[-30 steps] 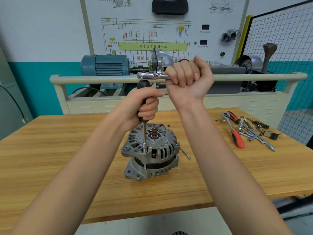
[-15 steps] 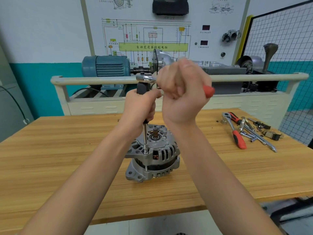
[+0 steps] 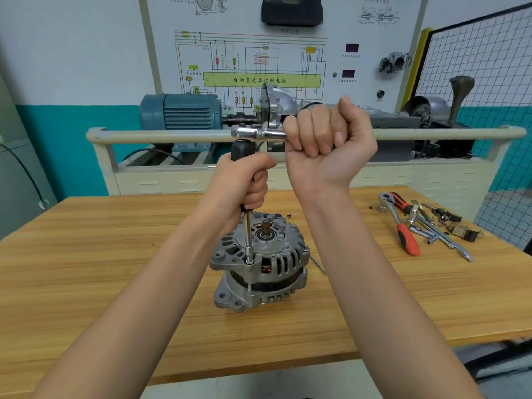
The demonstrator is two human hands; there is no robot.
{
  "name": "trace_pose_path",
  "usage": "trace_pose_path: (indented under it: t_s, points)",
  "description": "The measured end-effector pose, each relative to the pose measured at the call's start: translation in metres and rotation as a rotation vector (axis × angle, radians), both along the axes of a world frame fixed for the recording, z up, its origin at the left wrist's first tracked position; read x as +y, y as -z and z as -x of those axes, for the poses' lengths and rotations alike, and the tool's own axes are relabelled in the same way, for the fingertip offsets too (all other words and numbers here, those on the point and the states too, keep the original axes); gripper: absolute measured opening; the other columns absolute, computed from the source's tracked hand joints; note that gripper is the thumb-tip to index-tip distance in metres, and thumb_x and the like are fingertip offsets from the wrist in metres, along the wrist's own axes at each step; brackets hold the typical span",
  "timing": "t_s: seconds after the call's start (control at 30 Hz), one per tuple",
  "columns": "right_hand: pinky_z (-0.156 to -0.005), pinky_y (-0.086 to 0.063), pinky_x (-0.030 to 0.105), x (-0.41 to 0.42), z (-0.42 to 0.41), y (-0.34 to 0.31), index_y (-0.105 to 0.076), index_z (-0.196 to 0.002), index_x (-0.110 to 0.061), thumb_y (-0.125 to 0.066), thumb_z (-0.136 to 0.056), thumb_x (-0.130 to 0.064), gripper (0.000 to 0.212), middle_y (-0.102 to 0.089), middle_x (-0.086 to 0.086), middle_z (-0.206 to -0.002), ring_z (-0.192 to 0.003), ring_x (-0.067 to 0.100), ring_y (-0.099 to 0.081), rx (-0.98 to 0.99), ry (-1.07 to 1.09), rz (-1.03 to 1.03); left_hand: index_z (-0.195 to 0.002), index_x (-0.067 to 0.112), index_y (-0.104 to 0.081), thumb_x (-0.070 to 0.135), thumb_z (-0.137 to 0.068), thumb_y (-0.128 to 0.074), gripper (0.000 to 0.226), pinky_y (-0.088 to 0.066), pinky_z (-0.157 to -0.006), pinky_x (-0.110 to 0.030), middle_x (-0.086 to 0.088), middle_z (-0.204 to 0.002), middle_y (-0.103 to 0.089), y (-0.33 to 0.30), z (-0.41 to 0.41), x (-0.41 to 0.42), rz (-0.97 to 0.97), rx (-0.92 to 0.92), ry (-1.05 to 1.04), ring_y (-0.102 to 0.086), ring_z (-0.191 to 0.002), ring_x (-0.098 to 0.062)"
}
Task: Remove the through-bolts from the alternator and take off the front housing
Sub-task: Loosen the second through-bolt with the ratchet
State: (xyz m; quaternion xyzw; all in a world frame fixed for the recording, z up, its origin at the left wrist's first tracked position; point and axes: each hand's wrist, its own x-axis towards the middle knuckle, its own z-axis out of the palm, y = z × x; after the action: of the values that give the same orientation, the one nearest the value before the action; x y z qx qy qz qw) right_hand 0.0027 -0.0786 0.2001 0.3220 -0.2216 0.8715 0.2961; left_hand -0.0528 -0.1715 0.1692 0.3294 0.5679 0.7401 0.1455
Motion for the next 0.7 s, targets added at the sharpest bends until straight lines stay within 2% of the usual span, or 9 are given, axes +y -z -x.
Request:
trace_pose_path:
  t_s: [0.07,0.17,0.23,0.3,0.37,0.5,0.6,0.7]
  points:
    - [-0.042,-0.021,0.023,-0.009,-0.005,0.004,-0.03,-0.038,-0.023,-0.035,-0.087,-0.007,0.052,-0.026,-0.006,-0.033,-0.036,0.01,-0.015,0.109,0.176,-0.16,-0.053,0.019,-0.03,0.001,-0.087,-0.051,0.044,-0.017,-0.037,-0.014,0.008,-0.037,-0.022,0.001,-0.004,0.004,-0.015,0.008,-0.118,-0.015,-0.031,-0.009]
    - [-0.047,-0.018,0.028,-0.025,-0.008,0.011,-0.028,-0.047,-0.022,-0.042,-0.081,-0.004,0.04,-0.028,-0.005,-0.039,-0.038,0.008,-0.025,0.23,0.508,-0.345,-0.055,0.018,-0.03,-0.001,-0.083,-0.051,0.04,-0.017,-0.037,-0.014,0.008,-0.037,-0.025,0.003,-0.008,0.009,-0.043,0.014,-0.248,-0.017,-0.032,-0.009]
    - [-0.047,-0.018,0.028,-0.029,-0.007,0.011,-0.029,-0.048,-0.023,-0.044,-0.08,-0.007,0.039,-0.03,-0.007,-0.04,-0.038,0.007,-0.026,0.244,0.588,-0.376,-0.054,0.018,-0.03,-0.002,-0.082,-0.051,0.04,-0.017,-0.037,-0.014,0.008,-0.037,-0.026,0.003,-0.009,0.01,-0.05,0.015,-0.266,-0.017,-0.032,-0.009]
    - [-0.046,-0.019,0.025,-0.022,-0.006,0.007,-0.029,-0.044,-0.024,-0.039,-0.082,-0.003,0.045,-0.026,-0.006,-0.037,-0.035,0.006,-0.024,0.237,0.443,-0.317,-0.055,0.017,-0.031,-0.001,-0.083,-0.054,0.04,-0.018,-0.037,-0.016,0.008,-0.038,-0.026,0.003,-0.007,0.008,-0.03,0.028,-0.241,-0.018,-0.032,-0.01]
    - [-0.043,-0.02,0.022,-0.008,-0.006,0.003,-0.034,-0.038,-0.024,-0.037,-0.083,-0.005,0.049,-0.02,-0.004,-0.035,-0.035,0.009,-0.017,0.181,0.194,-0.218,-0.055,0.017,-0.033,0.0,-0.083,-0.057,0.041,-0.02,-0.037,-0.018,0.008,-0.038,-0.027,0.003,-0.004,0.003,0.001,0.073,-0.151,-0.019,-0.033,-0.01]
    - [-0.041,-0.018,0.022,0.015,0.005,0.0,-0.034,-0.033,-0.016,-0.04,-0.08,-0.015,0.047,-0.025,-0.004,-0.029,-0.037,0.012,-0.009,-0.004,-0.181,0.036,-0.047,0.016,-0.04,0.01,-0.077,-0.059,0.036,-0.023,-0.038,-0.018,0.004,-0.036,-0.028,-0.002,0.003,-0.007,0.032,0.066,0.202,-0.023,-0.03,-0.01]
    - [-0.04,-0.017,0.022,0.02,0.015,-0.001,-0.032,-0.034,-0.016,-0.04,-0.08,-0.015,0.047,-0.024,-0.003,-0.029,-0.038,0.01,-0.008,-0.076,-0.289,0.166,-0.043,0.016,-0.035,0.012,-0.076,-0.055,0.039,-0.016,-0.036,-0.016,0.005,-0.033,-0.024,-0.005,0.005,-0.005,0.057,0.043,0.317,-0.018,-0.026,-0.007]
    - [-0.04,-0.018,0.021,0.017,0.013,0.001,-0.032,-0.034,-0.016,-0.04,-0.08,-0.015,0.047,-0.024,-0.004,-0.03,-0.036,0.011,-0.009,-0.077,-0.252,0.168,-0.041,0.019,-0.033,0.009,-0.081,-0.054,0.046,-0.015,-0.035,-0.013,0.007,-0.032,-0.023,-0.003,0.004,-0.003,0.058,0.043,0.255,-0.016,-0.026,-0.006]
